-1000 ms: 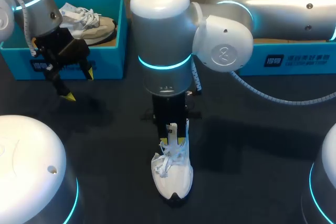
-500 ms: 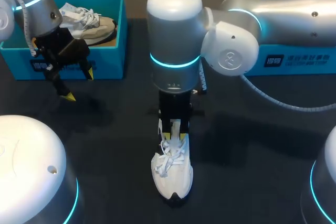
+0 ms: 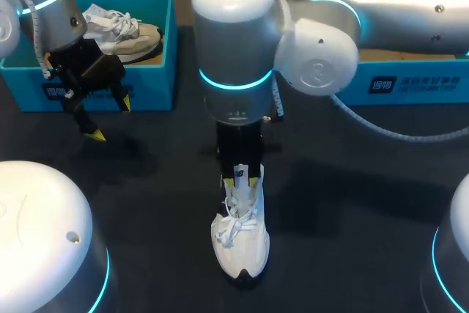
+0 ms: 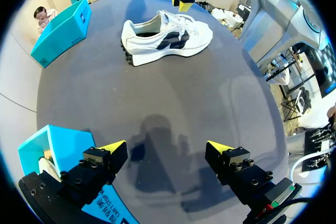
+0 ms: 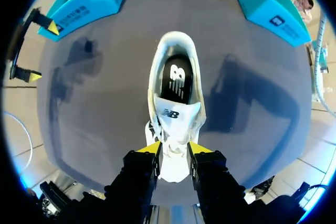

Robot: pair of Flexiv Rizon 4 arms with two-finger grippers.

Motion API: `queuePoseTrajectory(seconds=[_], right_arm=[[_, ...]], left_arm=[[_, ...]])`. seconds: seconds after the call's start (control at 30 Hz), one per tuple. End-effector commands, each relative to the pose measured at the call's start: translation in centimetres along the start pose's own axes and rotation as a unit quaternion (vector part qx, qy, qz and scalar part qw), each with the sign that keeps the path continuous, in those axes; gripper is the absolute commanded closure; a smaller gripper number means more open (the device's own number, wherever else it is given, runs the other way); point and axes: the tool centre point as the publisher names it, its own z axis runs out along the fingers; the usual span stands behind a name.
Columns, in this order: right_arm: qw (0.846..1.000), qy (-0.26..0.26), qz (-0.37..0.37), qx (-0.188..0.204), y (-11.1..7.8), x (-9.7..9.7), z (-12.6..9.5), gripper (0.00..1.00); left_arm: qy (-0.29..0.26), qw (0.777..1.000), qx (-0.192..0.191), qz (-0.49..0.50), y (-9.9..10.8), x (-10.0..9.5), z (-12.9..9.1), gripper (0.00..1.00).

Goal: Take the shoe out of the shoebox, open the shoe tongue, remove and reinsert the insole, then place the shoe into the shoebox

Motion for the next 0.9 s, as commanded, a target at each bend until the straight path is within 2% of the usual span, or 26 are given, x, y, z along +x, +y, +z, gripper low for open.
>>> queuePoseTrajectory(seconds=[0.03,0.27,0.4,0.5,0.7,0.83,0.9], right_arm=[[1.0,-0.011,-0.013,0.001,1.1,0.7,0.5,0.69],[0.999,0.008,-0.033,0.01,3.4,0.3,3.3,0.68],[0.999,0.015,-0.033,0.016,4.0,-0.1,4.5,0.69],[0.999,0.006,-0.033,0.006,3.4,0.1,3.4,0.69],[0.998,-0.025,-0.056,-0.026,2.0,-0.3,-0.7,0.68],[0.993,-0.03,-0.109,-0.042,2.0,-0.8,-2.4,0.67],[0.986,-0.014,-0.156,-0.049,2.4,-0.9,-3.0,0.66]], left_arm=[[0.0,1.0,-0.002,0.0,0.0,0.1,-0.1,0.0],[0.0,1.0,-0.002,0.0,0.0,0.1,-0.1,0.0],[0.0,1.0,-0.002,0.0,0.0,0.1,-0.1,0.0],[0.0,1.0,-0.002,0.0,0.0,0.1,-0.1,0.0],[0.0,1.0,-0.002,0.0,0.0,0.1,-0.1,0.0],[0.0,1.0,-0.002,0.0,0.0,0.1,-0.1,0.0],[0.0,1.0,-0.002,0.0,0.0,0.1,-0.1,0.0]])
